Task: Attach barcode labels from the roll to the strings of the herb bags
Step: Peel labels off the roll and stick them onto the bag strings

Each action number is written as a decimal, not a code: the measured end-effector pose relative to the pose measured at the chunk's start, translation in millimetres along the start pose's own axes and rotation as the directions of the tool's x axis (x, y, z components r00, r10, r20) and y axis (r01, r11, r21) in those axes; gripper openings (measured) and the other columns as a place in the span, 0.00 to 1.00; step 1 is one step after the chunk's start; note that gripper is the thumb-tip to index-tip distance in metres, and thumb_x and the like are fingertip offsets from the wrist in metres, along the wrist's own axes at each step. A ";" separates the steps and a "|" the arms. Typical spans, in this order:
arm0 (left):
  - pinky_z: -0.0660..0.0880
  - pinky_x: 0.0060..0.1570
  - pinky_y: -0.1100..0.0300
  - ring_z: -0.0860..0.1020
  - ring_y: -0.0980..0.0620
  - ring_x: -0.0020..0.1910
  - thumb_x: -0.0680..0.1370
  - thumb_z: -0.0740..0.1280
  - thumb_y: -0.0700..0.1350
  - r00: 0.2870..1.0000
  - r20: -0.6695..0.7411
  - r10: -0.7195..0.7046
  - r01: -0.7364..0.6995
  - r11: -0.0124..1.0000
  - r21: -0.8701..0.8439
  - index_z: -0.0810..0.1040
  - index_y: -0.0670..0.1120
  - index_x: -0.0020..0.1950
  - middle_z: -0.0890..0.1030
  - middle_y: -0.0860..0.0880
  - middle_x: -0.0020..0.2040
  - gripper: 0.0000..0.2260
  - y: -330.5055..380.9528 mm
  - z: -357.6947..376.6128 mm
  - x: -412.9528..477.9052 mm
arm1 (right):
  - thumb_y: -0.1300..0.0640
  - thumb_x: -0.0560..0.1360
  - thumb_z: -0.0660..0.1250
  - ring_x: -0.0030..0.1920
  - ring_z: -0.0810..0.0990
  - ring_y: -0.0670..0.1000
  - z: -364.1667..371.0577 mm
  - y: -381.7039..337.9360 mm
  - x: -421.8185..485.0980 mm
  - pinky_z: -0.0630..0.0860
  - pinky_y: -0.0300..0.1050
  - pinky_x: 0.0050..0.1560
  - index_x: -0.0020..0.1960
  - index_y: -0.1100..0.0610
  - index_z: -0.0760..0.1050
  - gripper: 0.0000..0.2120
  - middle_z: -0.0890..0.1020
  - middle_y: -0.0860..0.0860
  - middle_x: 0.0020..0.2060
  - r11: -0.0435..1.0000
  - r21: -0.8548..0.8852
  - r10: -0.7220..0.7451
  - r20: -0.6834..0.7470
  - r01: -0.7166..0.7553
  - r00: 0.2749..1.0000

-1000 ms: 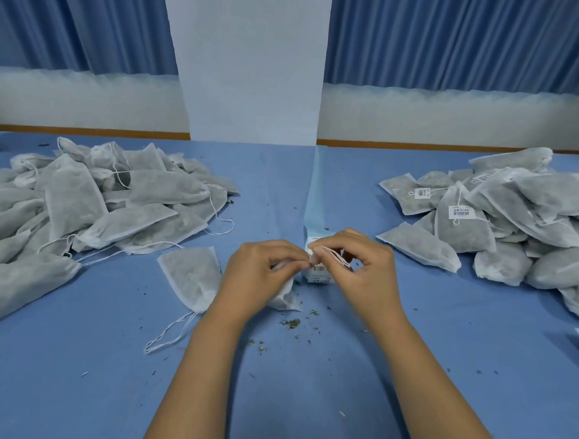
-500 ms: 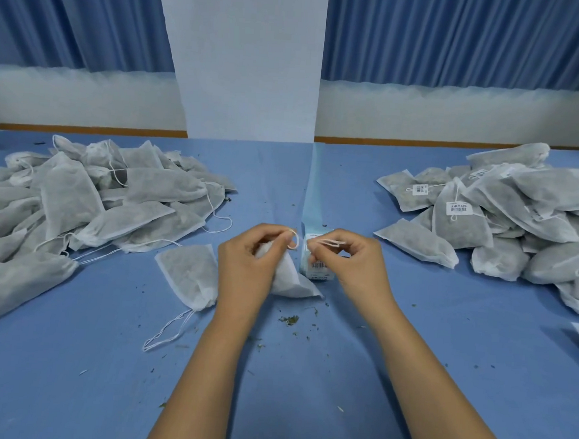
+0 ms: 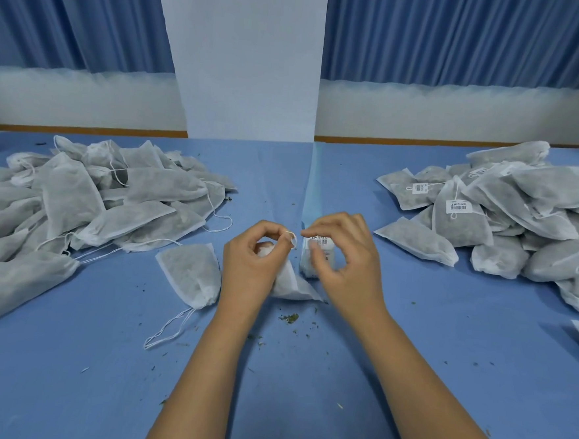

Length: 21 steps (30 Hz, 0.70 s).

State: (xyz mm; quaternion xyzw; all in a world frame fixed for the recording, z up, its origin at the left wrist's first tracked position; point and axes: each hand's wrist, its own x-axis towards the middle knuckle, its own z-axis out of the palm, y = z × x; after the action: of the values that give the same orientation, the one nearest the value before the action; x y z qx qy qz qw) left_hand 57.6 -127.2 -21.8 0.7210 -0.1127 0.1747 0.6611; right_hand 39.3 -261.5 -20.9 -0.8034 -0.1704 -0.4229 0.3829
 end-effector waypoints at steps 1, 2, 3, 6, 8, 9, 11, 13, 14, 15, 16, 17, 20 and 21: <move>0.68 0.35 0.70 0.75 0.60 0.33 0.76 0.69 0.37 1.000 0.016 -0.003 0.003 1.000 0.005 0.79 0.49 0.37 0.80 0.57 0.34 0.10 -0.3 0.6 0.0 | 0.59 0.72 0.68 0.46 0.74 0.50 2.7 -1.1 -0.8 0.71 0.43 0.49 0.44 0.58 0.81 0.04 0.79 0.50 0.42 1.000 -0.030 -0.003 0.008 0.003 1.000; 0.69 0.38 0.71 0.76 0.61 0.35 0.76 0.68 0.36 0.999 0.031 -0.006 0.006 1.000 0.010 0.79 0.49 0.38 0.80 0.58 0.34 0.10 -0.6 1.1 0.2 | 0.57 0.71 0.71 0.44 0.75 0.51 5.1 -1.1 -1.6 0.72 0.46 0.48 0.43 0.58 0.81 0.04 0.80 0.50 0.41 0.999 -0.048 0.014 0.010 -0.013 1.000; 0.70 0.39 0.71 0.77 0.62 0.36 0.77 0.68 0.36 0.999 0.044 -0.012 0.011 1.000 0.015 0.79 0.48 0.38 0.80 0.58 0.34 0.10 -1.1 1.3 0.4 | 0.56 0.70 0.73 0.43 0.75 0.52 6.9 -0.4 -2.2 0.72 0.48 0.46 0.42 0.57 0.81 0.05 0.80 0.49 0.41 0.998 -0.046 0.040 0.007 -0.040 0.999; 0.72 0.41 0.68 0.78 0.59 0.37 0.77 0.67 0.35 0.997 0.068 -0.034 0.033 0.999 0.011 0.79 0.46 0.38 0.81 0.55 0.35 0.10 -3.4 1.9 1.1 | 0.56 0.68 0.75 0.41 0.75 0.50 9.1 0.2 -3.2 0.71 0.48 0.45 0.40 0.55 0.81 0.05 0.80 0.47 0.38 0.996 -0.041 0.082 -0.017 -0.082 0.997; 0.72 0.40 0.67 0.78 0.58 0.37 0.76 0.67 0.35 0.995 0.087 -0.042 0.041 0.999 0.010 0.80 0.45 0.38 0.82 0.52 0.35 0.09 -3.4 3.5 0.2 | 0.55 0.68 0.75 0.40 0.76 0.49 9.3 1.4 -3.6 0.70 0.47 0.44 0.38 0.54 0.80 0.05 0.80 0.46 0.37 0.993 -0.088 0.079 -0.034 -0.082 0.996; 0.71 0.40 0.68 0.77 0.59 0.36 0.76 0.67 0.35 0.995 0.092 -0.043 0.042 0.999 0.009 0.80 0.45 0.38 0.81 0.53 0.35 0.09 -3.0 4.6 -0.4 | 0.55 0.68 0.75 0.40 0.76 0.49 9.0 1.8 -3.4 0.69 0.46 0.45 0.38 0.54 0.80 0.05 0.81 0.46 0.37 0.991 -0.111 0.069 -0.047 -0.074 0.997; 0.70 0.37 0.70 0.76 0.61 0.34 0.77 0.67 0.35 0.995 0.090 -0.043 0.044 0.999 -0.006 0.80 0.45 0.38 0.80 0.56 0.33 0.09 -2.2 5.6 -0.6 | 0.55 0.68 0.75 0.40 0.77 0.50 8.0 2.0 -3.2 0.68 0.46 0.45 0.37 0.54 0.81 0.05 0.81 0.46 0.36 0.989 -0.139 0.031 -0.072 -0.041 0.997; 0.67 0.34 0.73 0.73 0.63 0.30 0.77 0.67 0.35 0.996 0.076 -0.050 0.052 0.998 -0.023 0.80 0.45 0.38 0.78 0.59 0.30 0.09 -1.9 5.5 0.1 | 0.55 0.69 0.74 0.40 0.77 0.51 6.9 1.5 -2.9 0.68 0.46 0.44 0.38 0.55 0.82 0.04 0.82 0.47 0.37 0.988 -0.152 0.003 -0.080 -0.015 0.997; 0.66 0.32 0.74 0.73 0.63 0.28 0.77 0.67 0.36 0.996 0.069 -0.055 0.057 0.998 -0.028 0.80 0.45 0.38 0.77 0.60 0.29 0.09 -1.8 5.3 0.3 | 0.55 0.69 0.74 0.40 0.77 0.51 6.0 1.1 -2.4 0.68 0.46 0.44 0.39 0.55 0.82 0.04 0.82 0.47 0.38 0.988 -0.157 0.001 -0.081 -0.014 0.997; 0.65 0.31 0.74 0.72 0.63 0.28 0.77 0.67 0.36 0.996 0.066 -0.062 0.064 0.998 -0.030 0.80 0.45 0.39 0.77 0.60 0.28 0.09 -1.8 5.3 0.2 | 0.55 0.70 0.74 0.41 0.77 0.51 5.2 0.5 -1.8 0.69 0.46 0.44 0.41 0.55 0.82 0.04 0.82 0.47 0.39 0.987 -0.161 0.002 -0.083 -0.016 0.997; 0.65 0.31 0.74 0.72 0.63 0.27 0.77 0.67 0.36 0.996 0.066 -0.067 0.069 0.997 -0.031 0.80 0.44 0.39 0.77 0.60 0.29 0.08 -1.7 5.3 -0.1 | 0.56 0.70 0.74 0.42 0.77 0.51 4.3 -0.2 -1.0 0.69 0.46 0.44 0.43 0.56 0.81 0.05 0.81 0.48 0.40 0.986 -0.164 -0.001 -0.086 -0.013 0.996; 0.65 0.31 0.74 0.72 0.64 0.27 0.77 0.67 0.36 0.995 0.067 -0.069 0.071 0.997 -0.031 0.81 0.44 0.40 0.78 0.60 0.29 0.08 -1.7 5.4 -0.4 | 0.56 0.70 0.75 0.42 0.77 0.51 3.6 -0.6 -0.1 0.69 0.45 0.44 0.43 0.56 0.81 0.05 0.81 0.49 0.41 0.986 -0.169 -0.017 -0.089 0.002 0.996; 0.65 0.31 0.73 0.72 0.64 0.28 0.77 0.67 0.36 0.995 0.076 -0.066 0.067 0.998 -0.015 0.80 0.44 0.39 0.77 0.59 0.29 0.08 -1.2 5.5 -1.4 | 0.57 0.70 0.74 0.39 0.77 0.53 3.1 -1.8 1.1 0.69 0.47 0.42 0.40 0.56 0.83 0.02 0.80 0.50 0.39 0.975 -0.207 -0.100 -0.069 0.084 0.993; 0.65 0.31 0.74 0.72 0.64 0.28 0.78 0.67 0.36 0.995 0.077 -0.066 0.067 0.998 -0.012 0.80 0.45 0.39 0.77 0.60 0.28 0.09 -1.2 5.3 -1.4 | 0.57 0.70 0.74 0.39 0.77 0.54 3.3 -1.9 1.0 0.69 0.47 0.42 0.40 0.55 0.83 0.02 0.81 0.50 0.39 0.972 -0.216 -0.111 -0.056 0.096 0.992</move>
State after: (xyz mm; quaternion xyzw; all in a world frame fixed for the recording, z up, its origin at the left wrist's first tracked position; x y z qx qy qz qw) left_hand 57.4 -132.5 -23.8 0.7256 -0.1150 0.1242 0.6669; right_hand 40.6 -257.7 -20.3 -0.8151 -0.1527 -0.4850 0.2776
